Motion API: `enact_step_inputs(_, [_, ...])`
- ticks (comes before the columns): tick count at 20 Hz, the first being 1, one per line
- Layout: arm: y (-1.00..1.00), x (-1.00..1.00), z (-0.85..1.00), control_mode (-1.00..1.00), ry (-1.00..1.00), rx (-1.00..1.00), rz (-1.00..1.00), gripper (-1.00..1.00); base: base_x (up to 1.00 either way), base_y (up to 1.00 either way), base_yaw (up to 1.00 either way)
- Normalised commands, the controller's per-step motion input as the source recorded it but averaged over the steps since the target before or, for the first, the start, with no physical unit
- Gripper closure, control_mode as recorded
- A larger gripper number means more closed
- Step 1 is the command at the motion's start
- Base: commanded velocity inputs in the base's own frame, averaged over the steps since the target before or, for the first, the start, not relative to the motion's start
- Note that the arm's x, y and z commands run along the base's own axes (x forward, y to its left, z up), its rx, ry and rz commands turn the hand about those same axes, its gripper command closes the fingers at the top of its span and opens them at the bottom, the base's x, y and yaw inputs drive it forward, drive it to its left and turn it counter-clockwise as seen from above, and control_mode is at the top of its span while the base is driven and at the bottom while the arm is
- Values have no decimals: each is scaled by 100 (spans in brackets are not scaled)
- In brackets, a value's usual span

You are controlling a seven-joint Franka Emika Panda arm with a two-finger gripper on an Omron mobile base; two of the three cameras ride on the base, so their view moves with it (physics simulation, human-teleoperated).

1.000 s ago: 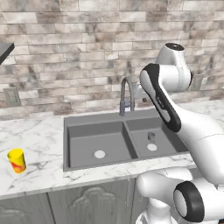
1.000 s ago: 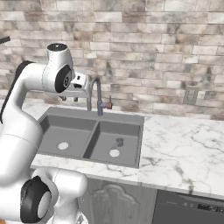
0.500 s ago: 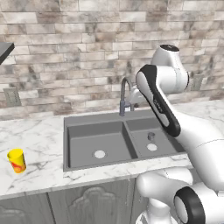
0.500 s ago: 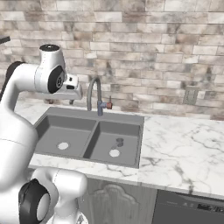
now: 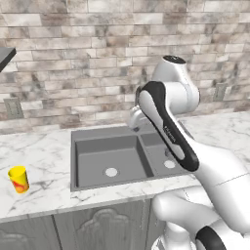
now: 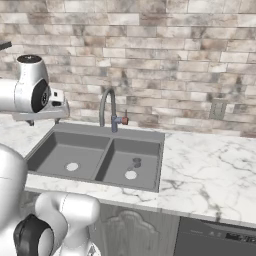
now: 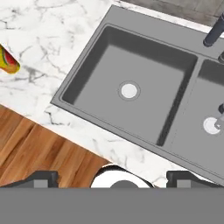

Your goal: Move any existing items from the left basin to the right basin for drying. Then move the cup from the counter to the left basin of the sink for washing.

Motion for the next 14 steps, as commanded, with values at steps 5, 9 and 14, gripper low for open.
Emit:
enact_step_inputs(5, [88,-39,0,-100,0,0,19,-100,0,0,0])
enact_step_inputs(9, [99,-20,0,-100,1,0,9,-100,0,0,0])
enact_step_inputs(14, [99,-6,0,-100,12,0,0,-100,0,0,0])
